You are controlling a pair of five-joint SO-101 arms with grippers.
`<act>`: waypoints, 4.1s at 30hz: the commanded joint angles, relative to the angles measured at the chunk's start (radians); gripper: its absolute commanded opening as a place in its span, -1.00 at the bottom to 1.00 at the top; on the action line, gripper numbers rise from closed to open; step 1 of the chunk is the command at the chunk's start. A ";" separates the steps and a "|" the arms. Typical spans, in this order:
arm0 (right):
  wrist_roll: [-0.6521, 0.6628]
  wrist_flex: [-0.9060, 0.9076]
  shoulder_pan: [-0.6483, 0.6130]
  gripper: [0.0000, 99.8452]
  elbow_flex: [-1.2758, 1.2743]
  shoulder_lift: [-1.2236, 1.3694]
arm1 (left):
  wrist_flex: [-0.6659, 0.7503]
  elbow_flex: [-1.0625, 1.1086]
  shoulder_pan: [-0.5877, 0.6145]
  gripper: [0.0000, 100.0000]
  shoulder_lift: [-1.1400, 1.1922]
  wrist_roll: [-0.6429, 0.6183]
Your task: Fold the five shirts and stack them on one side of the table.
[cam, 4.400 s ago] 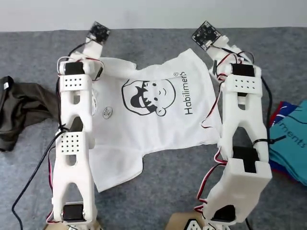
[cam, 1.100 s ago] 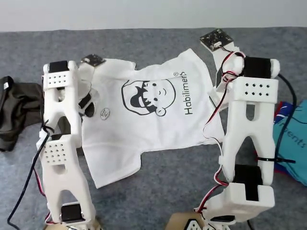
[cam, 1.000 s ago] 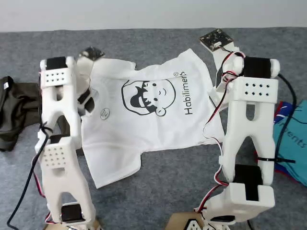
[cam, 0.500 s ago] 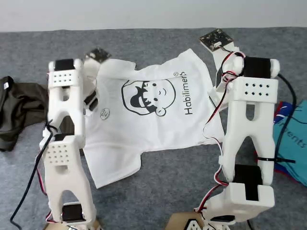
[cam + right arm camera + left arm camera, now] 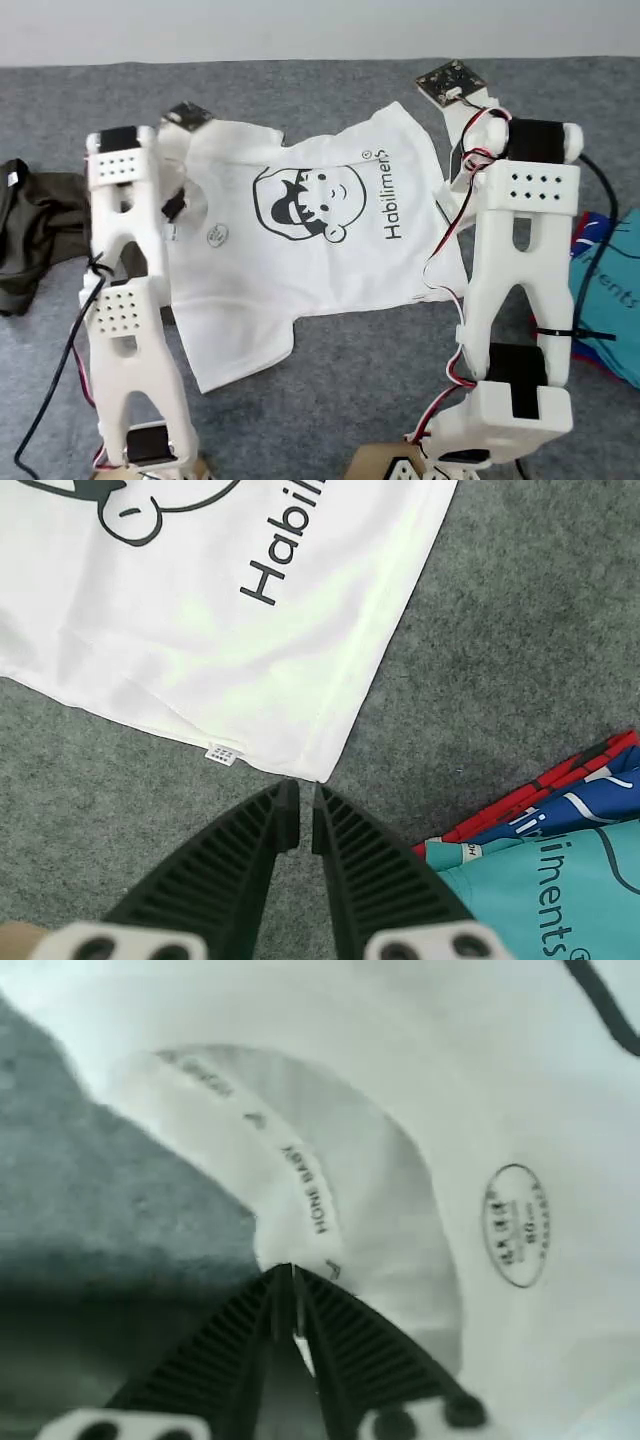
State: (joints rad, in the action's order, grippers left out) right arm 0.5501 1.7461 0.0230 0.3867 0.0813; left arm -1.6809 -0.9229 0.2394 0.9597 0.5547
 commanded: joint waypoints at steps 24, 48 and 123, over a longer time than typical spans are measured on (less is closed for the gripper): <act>-0.005 -0.018 -0.001 -0.94 0.049 -0.053 | -0.054 -0.358 0.072 -0.71 -0.005 -0.068; -0.216 -0.783 -0.005 -0.65 0.054 0.475 | 0.238 -0.367 -0.054 -0.71 0.149 -0.419; 0.264 0.048 0.059 -0.65 0.130 0.214 | -0.071 0.605 -0.086 -0.88 -0.844 -0.192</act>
State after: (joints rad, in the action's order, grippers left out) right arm 0.7112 1.7538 0.0721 0.6506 0.4496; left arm -1.7269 -0.4135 0.1366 0.2570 0.3460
